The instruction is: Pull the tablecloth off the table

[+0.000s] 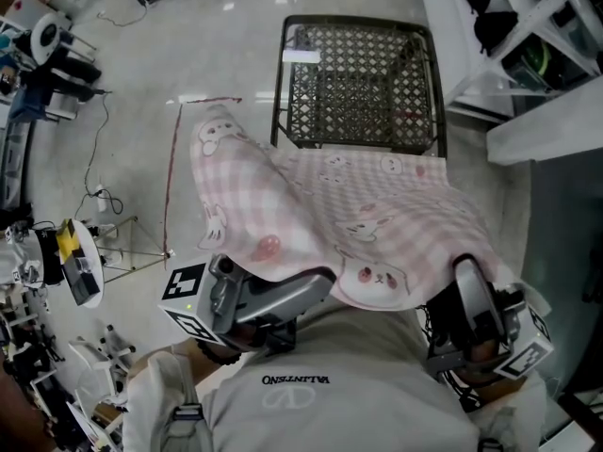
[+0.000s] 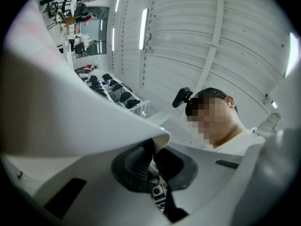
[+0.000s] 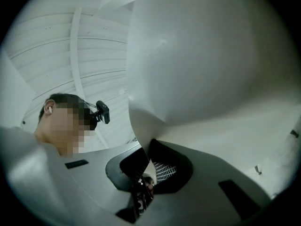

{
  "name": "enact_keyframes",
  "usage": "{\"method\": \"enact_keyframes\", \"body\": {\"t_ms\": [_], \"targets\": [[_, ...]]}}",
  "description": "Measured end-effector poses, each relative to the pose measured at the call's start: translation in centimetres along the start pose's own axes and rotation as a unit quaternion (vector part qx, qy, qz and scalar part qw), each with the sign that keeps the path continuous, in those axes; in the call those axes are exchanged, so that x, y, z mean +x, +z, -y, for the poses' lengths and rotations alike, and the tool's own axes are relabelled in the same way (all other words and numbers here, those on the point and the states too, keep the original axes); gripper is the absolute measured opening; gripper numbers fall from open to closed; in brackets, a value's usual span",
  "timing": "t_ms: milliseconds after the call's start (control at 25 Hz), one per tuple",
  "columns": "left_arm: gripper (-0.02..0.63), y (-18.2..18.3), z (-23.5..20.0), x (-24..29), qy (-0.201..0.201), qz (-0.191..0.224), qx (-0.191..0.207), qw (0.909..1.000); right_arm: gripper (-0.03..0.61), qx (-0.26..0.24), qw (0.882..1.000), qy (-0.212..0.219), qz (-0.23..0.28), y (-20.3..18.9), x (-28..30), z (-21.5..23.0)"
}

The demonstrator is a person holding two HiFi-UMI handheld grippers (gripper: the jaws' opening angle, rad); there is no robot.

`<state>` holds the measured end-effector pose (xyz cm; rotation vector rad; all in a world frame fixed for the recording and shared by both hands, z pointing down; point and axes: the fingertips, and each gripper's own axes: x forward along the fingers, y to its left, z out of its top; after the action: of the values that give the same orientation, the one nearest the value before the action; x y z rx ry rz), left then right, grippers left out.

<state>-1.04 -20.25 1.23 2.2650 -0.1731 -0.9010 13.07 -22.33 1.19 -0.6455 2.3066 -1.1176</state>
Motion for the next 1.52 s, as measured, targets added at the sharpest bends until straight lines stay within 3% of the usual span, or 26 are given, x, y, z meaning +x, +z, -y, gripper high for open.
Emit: {"method": "enact_keyframes", "body": {"t_ms": [160, 360, 760, 1000, 1160, 1360, 1520], "targets": [[0.005, -0.7, -0.6, -0.5, 0.022, 0.005, -0.016, 0.9996, 0.015, 0.023, 1.0, -0.015, -0.008, -0.5, -1.3, 1.3], [0.005, -1.0, -2.0, -0.5, 0.027, 0.011, -0.025, 0.9993, 0.014, 0.016, 1.0, -0.009, -0.001, -0.1, 0.0, 1.8], [0.003, -2.6, -4.1, -2.4, 0.054, 0.005, -0.067, 0.9963, 0.012, 0.051, 0.996, -0.069, 0.013, -2.3, -1.4, 4.4], [0.003, -3.6, -4.5, -2.4, 0.067, 0.011, -0.062, 0.9958, 0.014, 0.056, 0.996, -0.075, -0.003, -2.6, -2.3, 5.7], [0.003, -5.7, -5.2, -1.9, 0.083, 0.016, -0.048, 0.9953, 0.015, 0.076, 0.994, -0.074, -0.017, -2.6, -4.0, 7.4], [0.003, -8.0, -7.4, -1.9, 0.113, 0.021, -0.035, 0.9928, 0.018, 0.067, 0.994, -0.08, -0.033, -2.6, -5.3, 10.3], [0.003, -9.5, -10.0, -2.9, 0.134, 0.035, -0.055, 0.9888, 0.018, 0.068, 0.994, -0.083, -0.038, -2.7, -5.2, 12.6]]}}
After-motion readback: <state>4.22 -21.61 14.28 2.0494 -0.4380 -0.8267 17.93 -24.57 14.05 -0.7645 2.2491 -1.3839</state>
